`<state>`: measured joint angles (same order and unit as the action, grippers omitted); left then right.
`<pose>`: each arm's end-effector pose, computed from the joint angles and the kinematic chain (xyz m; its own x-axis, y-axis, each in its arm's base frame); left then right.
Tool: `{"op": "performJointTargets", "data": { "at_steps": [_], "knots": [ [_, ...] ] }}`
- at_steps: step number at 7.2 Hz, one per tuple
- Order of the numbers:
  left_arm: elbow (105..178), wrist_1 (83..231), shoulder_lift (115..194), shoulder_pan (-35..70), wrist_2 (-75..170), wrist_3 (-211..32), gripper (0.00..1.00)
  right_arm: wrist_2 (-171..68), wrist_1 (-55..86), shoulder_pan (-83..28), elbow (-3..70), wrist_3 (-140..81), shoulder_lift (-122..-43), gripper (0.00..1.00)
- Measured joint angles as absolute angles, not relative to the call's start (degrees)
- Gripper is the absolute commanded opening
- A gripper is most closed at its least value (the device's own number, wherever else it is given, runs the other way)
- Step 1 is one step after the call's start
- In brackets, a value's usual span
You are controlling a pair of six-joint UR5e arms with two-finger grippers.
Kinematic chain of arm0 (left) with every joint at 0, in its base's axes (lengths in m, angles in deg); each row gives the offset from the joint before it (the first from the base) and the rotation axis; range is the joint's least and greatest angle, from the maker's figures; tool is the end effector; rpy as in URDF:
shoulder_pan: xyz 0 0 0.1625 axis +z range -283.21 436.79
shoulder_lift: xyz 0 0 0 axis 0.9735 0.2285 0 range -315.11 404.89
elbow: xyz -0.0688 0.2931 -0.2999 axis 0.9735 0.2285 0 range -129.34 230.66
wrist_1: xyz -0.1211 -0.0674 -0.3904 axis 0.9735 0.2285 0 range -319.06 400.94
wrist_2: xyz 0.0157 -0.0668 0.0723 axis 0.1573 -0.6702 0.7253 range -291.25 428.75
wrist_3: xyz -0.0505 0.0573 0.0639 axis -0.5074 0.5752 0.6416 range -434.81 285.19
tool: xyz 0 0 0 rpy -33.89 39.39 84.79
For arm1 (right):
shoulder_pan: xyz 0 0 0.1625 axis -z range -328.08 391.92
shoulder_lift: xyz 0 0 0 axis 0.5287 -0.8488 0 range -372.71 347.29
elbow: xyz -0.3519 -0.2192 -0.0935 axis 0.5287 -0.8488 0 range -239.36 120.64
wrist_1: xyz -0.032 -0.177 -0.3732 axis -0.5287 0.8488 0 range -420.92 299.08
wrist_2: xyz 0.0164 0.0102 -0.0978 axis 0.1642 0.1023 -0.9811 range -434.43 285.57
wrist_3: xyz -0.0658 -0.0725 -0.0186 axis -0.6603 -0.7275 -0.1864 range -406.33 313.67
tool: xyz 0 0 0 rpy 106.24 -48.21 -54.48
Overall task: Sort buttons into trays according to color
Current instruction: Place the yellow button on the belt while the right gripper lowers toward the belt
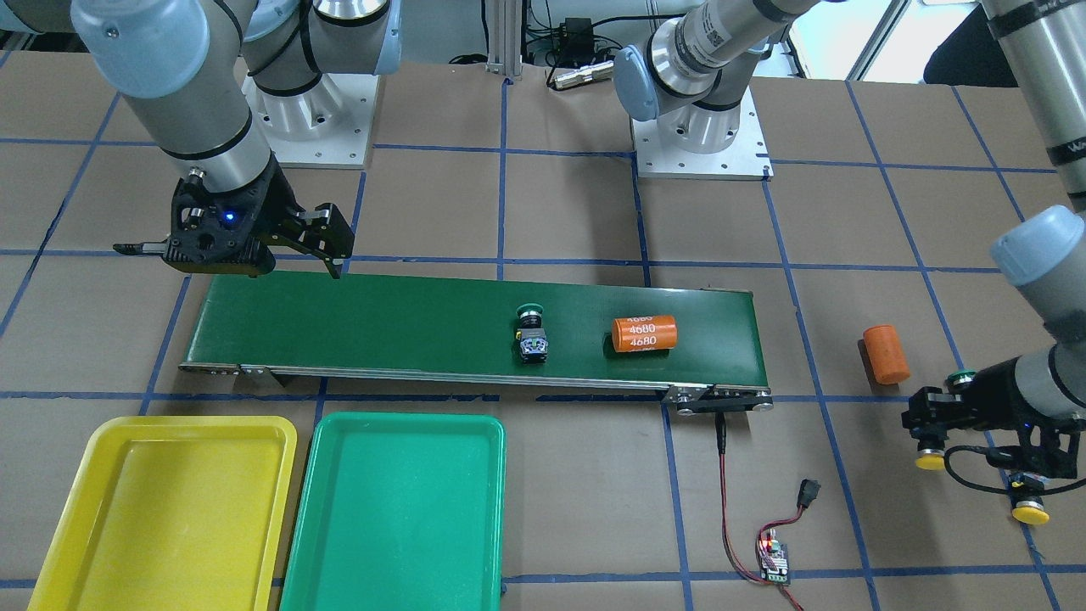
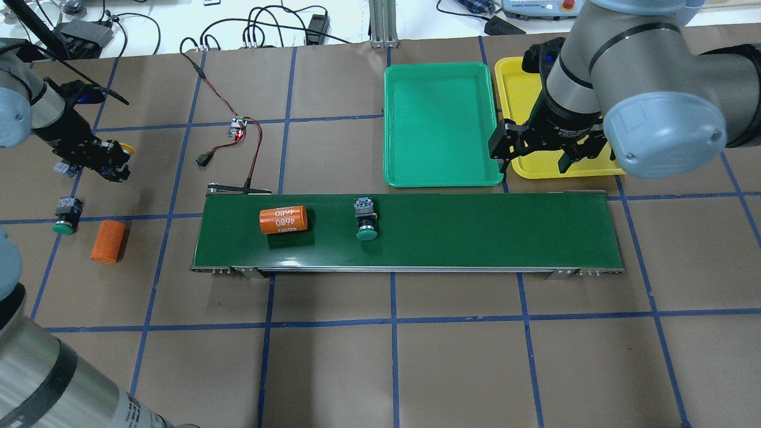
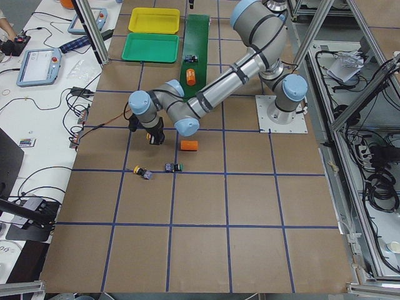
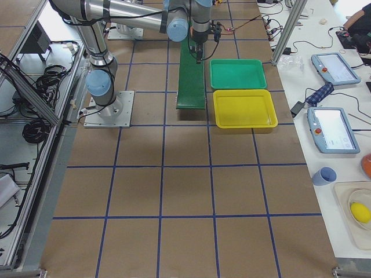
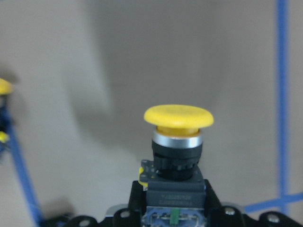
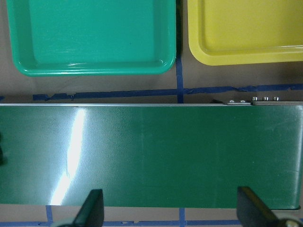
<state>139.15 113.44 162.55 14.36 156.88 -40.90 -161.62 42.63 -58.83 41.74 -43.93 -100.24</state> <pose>0.1719 -0.6243 0.2526 -0.9887 0.1015 0.1106 0.1133 0.9878 0.1068 0.1447 -0.4974 0.3954 -0.9984 0.0290 -0.0489 0.0289 0.9996 0.0025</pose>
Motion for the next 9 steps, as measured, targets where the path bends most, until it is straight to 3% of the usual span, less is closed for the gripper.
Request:
{"op": "performJointTargets", "data": {
  "at_steps": [3,6,7,8,9],
  "knots": [
    [155.8,110.06,147.82,4.7,156.5,-58.03,0.0,-161.37,42.01,-58.87,41.93,-44.19,-99.89,1.0],
    [164.73,103.29,142.3,-4.0,156.33,-71.71,0.0,-161.39,41.92,-58.89,42.26,-43.92,-99.92,1.0],
    [165.55,103.01,142.28,-5.73,156.19,-74.89,0.28,-161.32,41.92,-59.23,42.65,-43.74,-99.97,1.0],
    [166.39,102.88,142.5,-7.01,156.24,-76.42,0.86,-161.27,42.04,-60.25,42.91,-43.56,-99.84,1.0],
    [167.29,102.67,142.52,-7.63,156.34,-76.81,1.0,-161.24,42.33,-61.61,43.04,-43.07,-99.36,1.0]
  ]
}}
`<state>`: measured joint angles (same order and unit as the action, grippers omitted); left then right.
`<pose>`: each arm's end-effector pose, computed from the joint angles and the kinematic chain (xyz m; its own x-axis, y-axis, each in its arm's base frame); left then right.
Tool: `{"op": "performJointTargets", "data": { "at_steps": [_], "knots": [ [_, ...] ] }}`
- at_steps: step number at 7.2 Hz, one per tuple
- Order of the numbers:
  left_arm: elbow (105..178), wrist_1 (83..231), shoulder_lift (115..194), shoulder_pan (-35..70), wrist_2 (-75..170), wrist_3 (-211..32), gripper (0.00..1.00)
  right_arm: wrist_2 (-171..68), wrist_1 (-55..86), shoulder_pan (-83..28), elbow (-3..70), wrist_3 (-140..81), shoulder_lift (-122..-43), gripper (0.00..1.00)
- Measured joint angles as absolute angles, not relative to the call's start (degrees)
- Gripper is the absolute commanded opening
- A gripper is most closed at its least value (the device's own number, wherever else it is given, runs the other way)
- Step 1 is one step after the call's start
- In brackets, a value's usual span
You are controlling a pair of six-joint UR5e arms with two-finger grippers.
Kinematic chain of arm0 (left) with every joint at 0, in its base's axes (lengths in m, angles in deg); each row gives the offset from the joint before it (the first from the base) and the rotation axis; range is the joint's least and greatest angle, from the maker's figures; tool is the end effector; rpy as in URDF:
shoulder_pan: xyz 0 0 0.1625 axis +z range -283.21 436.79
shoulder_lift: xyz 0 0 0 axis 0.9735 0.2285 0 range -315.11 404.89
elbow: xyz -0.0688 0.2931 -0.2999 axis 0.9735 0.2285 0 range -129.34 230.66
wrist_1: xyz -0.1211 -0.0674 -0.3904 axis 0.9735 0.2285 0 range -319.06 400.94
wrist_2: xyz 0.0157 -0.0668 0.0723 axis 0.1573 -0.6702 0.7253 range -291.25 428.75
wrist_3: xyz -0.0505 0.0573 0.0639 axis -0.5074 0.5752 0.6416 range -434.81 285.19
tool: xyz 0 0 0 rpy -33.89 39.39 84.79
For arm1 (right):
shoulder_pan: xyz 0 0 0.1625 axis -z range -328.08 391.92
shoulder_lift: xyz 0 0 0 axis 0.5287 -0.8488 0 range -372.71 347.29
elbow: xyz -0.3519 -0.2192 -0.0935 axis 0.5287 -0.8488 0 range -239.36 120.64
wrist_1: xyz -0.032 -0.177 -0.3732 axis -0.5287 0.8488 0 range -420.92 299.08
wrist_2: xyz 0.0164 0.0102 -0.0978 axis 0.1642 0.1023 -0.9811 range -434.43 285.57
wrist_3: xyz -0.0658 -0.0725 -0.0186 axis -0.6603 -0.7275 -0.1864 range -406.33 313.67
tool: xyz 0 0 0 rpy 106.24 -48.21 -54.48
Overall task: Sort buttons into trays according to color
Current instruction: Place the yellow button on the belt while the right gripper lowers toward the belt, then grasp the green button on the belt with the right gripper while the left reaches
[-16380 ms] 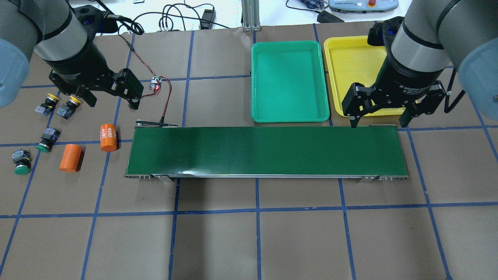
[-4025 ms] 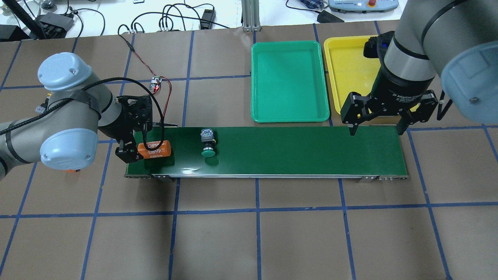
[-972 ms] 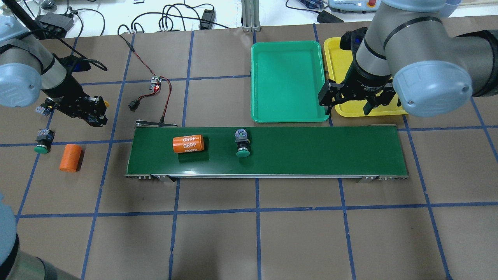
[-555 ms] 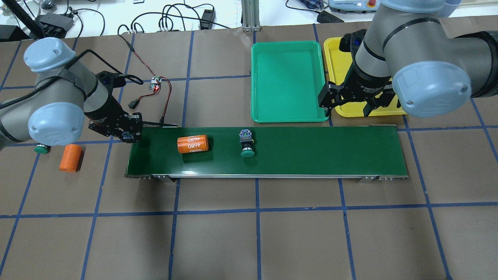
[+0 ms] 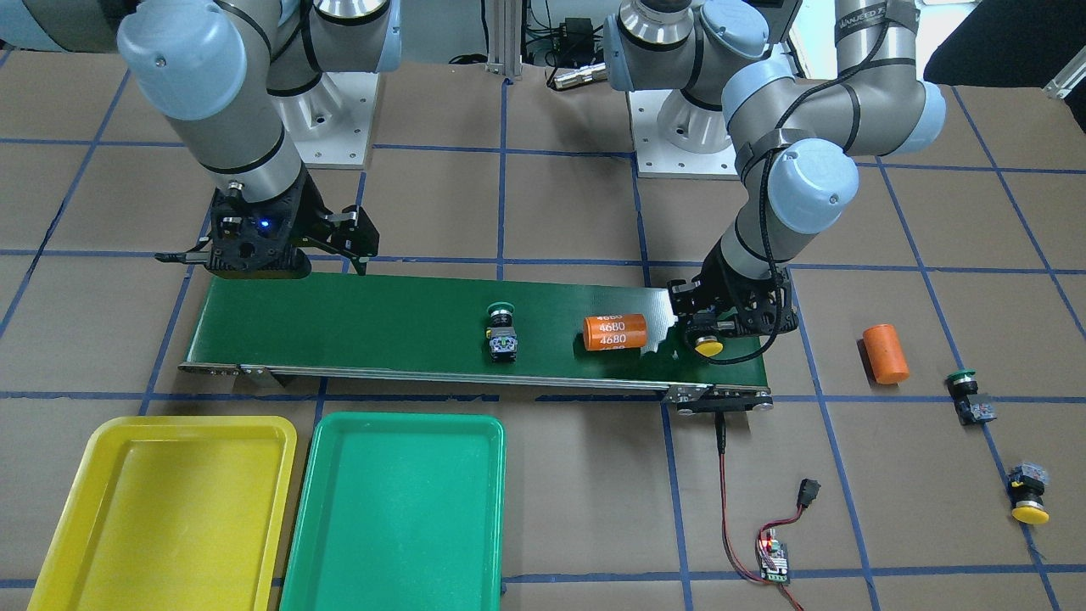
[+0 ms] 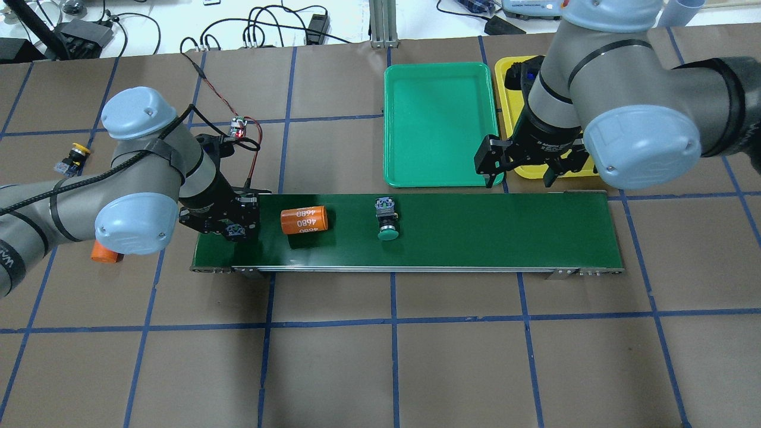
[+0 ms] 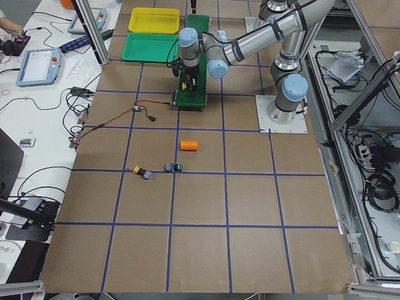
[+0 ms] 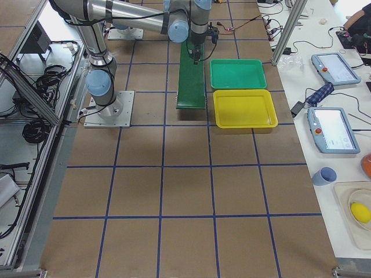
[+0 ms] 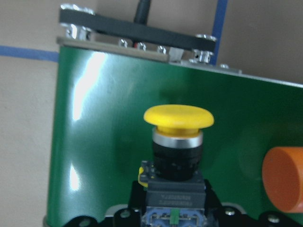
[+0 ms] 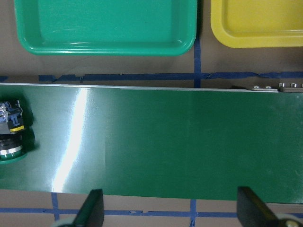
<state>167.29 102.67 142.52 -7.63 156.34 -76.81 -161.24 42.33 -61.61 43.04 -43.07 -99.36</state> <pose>-0.0912 -0.4805 0.2535 -0.9900 -0.1360 0.0381 -0.1313 0.9857 0.1057 0.1692 -0.4881 0.3765 -0.9986 -0.0021 -0.0530 -0.0045 0.9989 0.0468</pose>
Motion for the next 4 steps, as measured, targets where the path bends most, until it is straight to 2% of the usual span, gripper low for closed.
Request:
{"op": "performJointTargets", "data": {
  "at_steps": [2,4],
  "knots": [
    [166.95,102.13,142.17,-7.29,156.33,-75.61,1.0,-161.26,42.7,-63.88,43.1,-40.97,-97.84,1.0],
    [161.02,106.69,142.56,-0.86,156.54,-66.73,1.0,-161.27,44.73,-65.46,43.11,-38.59,-96.39,1.0]
  ]
}}
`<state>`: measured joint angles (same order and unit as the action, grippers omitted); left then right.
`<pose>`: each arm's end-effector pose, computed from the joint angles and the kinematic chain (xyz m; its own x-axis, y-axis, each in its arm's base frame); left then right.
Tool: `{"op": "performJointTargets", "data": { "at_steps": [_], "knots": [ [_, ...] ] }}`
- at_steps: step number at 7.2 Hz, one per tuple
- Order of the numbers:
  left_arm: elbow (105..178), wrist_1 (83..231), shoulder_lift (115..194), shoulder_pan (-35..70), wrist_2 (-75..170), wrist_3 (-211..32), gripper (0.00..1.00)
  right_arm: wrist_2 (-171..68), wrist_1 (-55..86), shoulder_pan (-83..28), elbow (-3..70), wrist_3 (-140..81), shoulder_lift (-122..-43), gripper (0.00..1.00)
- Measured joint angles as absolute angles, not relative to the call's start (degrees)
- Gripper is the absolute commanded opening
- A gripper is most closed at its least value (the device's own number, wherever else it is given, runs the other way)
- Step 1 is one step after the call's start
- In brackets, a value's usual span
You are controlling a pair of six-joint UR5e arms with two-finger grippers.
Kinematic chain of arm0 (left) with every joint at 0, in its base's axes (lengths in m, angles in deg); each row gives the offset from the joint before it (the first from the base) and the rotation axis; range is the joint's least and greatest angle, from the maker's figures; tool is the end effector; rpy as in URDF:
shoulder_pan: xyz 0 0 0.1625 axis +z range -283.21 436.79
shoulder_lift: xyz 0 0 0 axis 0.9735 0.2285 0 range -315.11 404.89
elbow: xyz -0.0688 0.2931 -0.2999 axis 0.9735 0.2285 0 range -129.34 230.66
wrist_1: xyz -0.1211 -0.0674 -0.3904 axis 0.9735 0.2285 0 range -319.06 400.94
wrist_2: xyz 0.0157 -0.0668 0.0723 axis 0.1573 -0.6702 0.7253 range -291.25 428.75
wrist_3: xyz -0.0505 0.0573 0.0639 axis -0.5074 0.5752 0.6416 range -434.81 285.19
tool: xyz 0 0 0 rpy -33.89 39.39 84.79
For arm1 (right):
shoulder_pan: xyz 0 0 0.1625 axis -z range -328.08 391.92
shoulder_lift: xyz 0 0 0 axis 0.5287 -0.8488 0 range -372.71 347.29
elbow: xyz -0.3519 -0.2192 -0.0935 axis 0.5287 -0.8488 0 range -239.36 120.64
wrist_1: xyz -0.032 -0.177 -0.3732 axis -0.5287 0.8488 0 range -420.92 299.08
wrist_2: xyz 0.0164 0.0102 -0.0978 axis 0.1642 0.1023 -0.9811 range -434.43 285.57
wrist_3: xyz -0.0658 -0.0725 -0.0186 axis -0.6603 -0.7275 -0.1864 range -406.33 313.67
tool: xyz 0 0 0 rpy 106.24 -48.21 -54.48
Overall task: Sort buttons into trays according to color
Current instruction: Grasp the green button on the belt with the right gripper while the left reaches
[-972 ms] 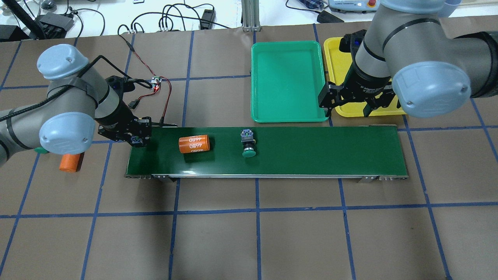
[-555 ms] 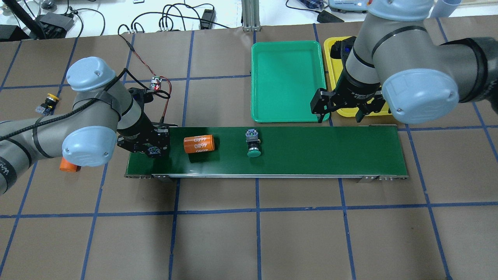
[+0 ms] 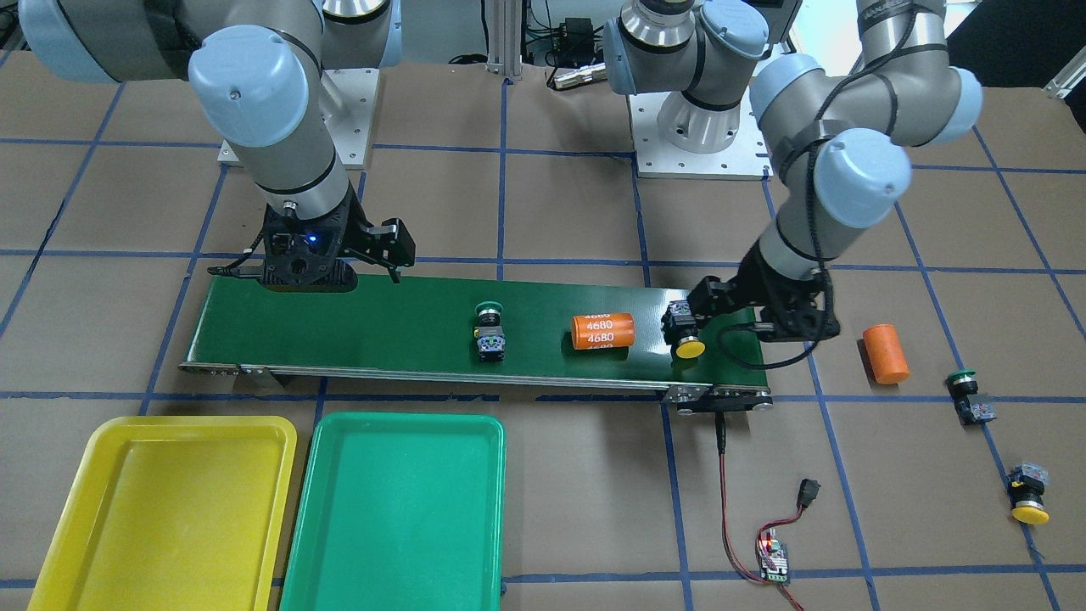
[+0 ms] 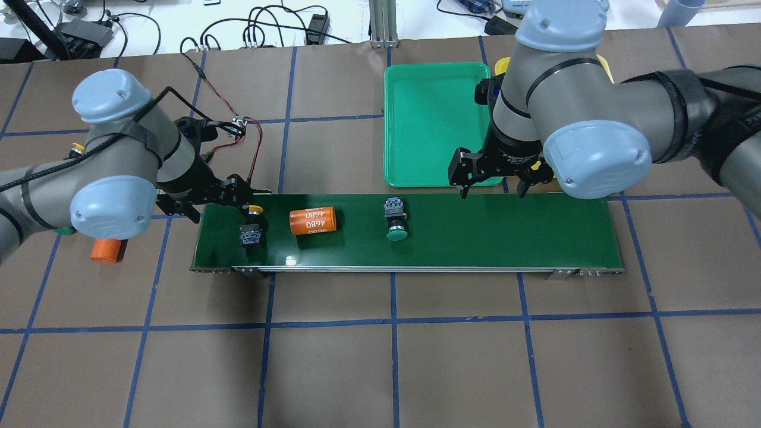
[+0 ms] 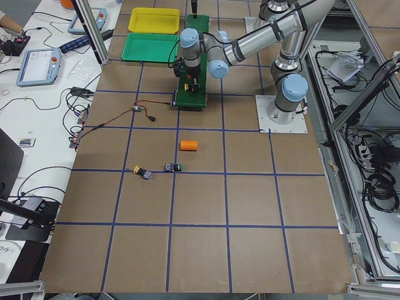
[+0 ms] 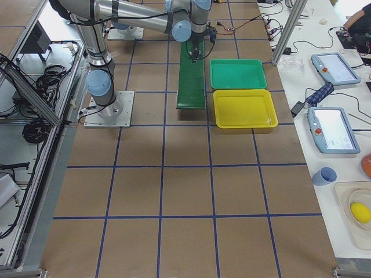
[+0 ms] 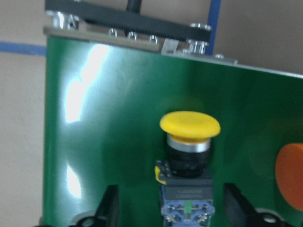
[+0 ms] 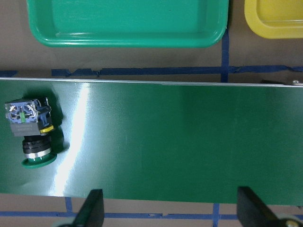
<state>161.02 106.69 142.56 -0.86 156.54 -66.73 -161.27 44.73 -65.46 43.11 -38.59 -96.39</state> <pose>-0.0279 -0.5137 0.2935 -0.9959 -0.0770 0.0473 -0.0741 0.9955 0.0598 0.2035 -0.4902 0.3537 -0.9988 0.0094 -0.0471 0.0065 0.9981 0.0618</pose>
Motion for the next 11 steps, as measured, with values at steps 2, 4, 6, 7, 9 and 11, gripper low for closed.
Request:
{"op": "performJointTargets", "data": {
  "at_steps": [2,4,6,7,9,11],
  "knots": [
    [152.5,111.45,146.21,10.15,159.3,-57.77,1.0,-161.37,46.37,-66.58,43.12,-37.37,-95.64,1.0],
    [144.33,111.67,153.31,17.55,164.11,-53.97,1.0,-161.97,46.66,-70.1,43.18,-33.43,-95.16,1.0],
    [140.53,107.14,160.59,22.52,164.79,-51.2,1.0,-162.22,46.67,-71.93,43.36,-31.35,-94.71,1.0],
    [139.97,103.32,163.76,24.17,164.34,-50.34,1.0,-162.15,46.7,-72.26,43.64,-30.84,-93.99,1.0],
    [139.72,100.59,167.22,25.44,162.04,-49.49,1.0,-162.02,49.65,-73.26,43.99,-28.73,-91.39,1.0],
    [140.44,100.72,168.81,26.41,161.35,-48.77,0.93,-162.07,57.21,-74.35,43.76,-25.29,-86.8,1.0]
  ]
}}
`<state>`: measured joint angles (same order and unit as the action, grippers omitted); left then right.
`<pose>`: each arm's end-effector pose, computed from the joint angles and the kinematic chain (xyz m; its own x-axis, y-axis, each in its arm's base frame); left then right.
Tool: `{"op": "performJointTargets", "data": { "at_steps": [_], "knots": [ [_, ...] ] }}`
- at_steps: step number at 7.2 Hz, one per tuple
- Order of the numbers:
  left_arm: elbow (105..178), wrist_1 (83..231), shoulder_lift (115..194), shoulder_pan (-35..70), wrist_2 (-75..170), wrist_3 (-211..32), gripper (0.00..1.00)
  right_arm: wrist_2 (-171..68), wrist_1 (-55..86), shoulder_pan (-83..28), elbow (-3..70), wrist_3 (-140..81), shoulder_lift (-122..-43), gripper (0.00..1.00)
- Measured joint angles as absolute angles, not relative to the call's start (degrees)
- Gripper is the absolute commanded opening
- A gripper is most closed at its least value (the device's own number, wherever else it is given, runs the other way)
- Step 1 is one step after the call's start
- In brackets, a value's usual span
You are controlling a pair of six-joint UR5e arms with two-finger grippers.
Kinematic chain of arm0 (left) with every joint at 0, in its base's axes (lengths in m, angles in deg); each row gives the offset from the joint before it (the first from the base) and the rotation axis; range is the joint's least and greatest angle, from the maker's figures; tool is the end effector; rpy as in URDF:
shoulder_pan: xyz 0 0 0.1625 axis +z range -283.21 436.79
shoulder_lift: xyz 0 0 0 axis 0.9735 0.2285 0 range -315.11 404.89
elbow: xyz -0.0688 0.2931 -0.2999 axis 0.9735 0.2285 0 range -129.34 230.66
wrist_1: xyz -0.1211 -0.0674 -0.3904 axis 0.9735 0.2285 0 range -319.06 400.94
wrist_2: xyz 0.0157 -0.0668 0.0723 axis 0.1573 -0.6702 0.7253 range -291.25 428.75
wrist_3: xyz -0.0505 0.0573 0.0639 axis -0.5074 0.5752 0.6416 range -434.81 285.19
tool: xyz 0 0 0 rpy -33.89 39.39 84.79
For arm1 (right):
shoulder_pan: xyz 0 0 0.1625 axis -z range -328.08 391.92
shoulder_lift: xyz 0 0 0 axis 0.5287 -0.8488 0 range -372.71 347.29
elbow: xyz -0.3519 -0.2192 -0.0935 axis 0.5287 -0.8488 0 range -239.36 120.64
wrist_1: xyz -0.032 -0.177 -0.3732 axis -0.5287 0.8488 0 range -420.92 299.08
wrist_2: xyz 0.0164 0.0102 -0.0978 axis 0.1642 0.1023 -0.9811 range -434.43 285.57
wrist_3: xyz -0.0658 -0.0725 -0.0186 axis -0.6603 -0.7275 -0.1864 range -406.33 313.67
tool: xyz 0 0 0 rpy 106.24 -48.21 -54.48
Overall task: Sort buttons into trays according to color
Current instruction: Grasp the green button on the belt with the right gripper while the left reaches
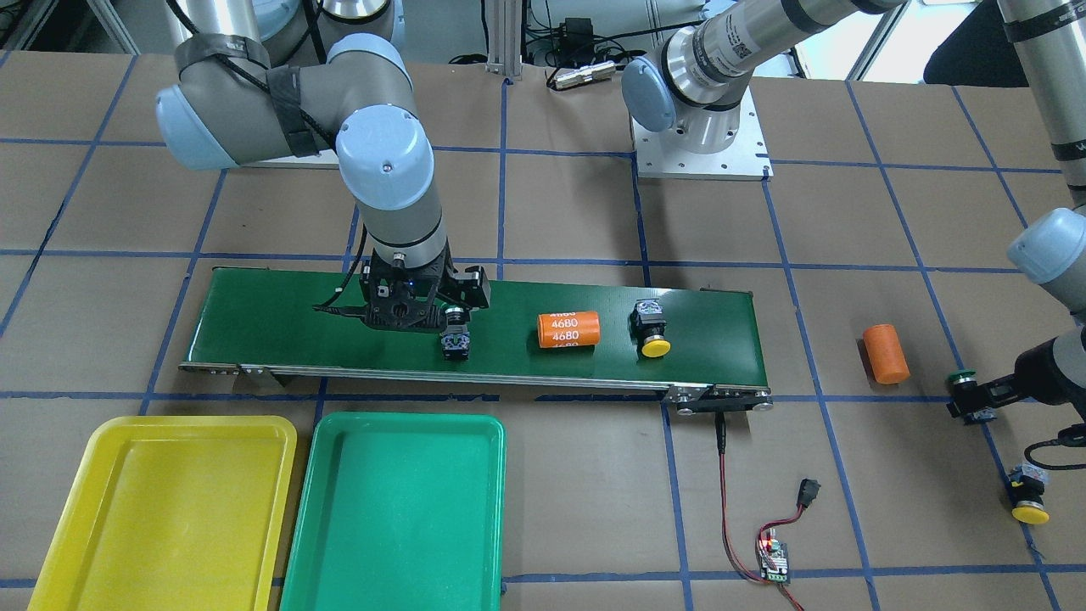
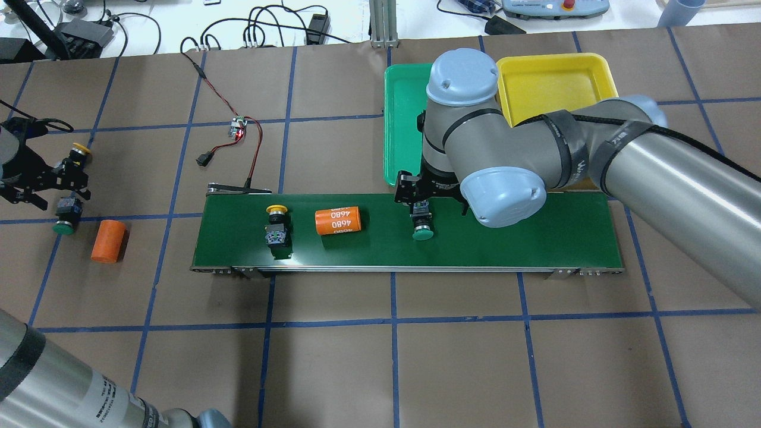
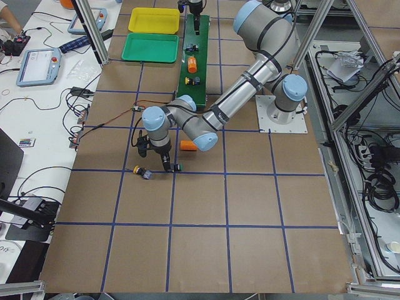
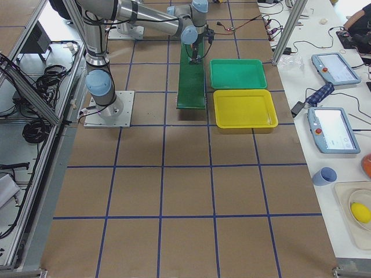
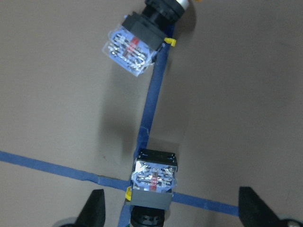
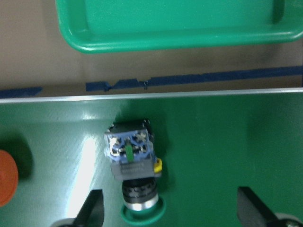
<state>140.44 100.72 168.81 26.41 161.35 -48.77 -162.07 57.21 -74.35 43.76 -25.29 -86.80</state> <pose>0.3197 -0.5882 0.1922 -0.9724 -0.2329 -0.0141 -0.2333 0.9696 0.0744 0.2881 -0.4968 0.2797 -0.9959 0.0841 -0.0327 0.0831 0.9961 0.0295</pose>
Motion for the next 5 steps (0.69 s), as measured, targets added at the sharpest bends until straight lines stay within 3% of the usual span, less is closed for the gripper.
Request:
{"op": "performJointTargets", "data": {
  "at_steps": [1,3,4,5],
  "knots": [
    [140.17,100.96,169.44,27.25,161.33,-48.03,0.91,-162.17,59.77,-74.7,43.66,-23.87,-85.01,0.96],
    [140.71,101.25,169.97,28.25,161.26,-46.29,0.11,-163.11,61.13,-74.89,43.71,-23.31,-83.34,0.05],
    [141.03,101.37,170.01,28.36,161.2,-45.69,0.0,-163.39,60.74,-74.83,43.78,-23.25,-83.14,0.0],
    [140.77,101.49,169.86,28.33,161.06,-45.42,0.0,-163.47,59.76,-74.81,43.8,-23.25,-83.2,0.0]
  ]
}}
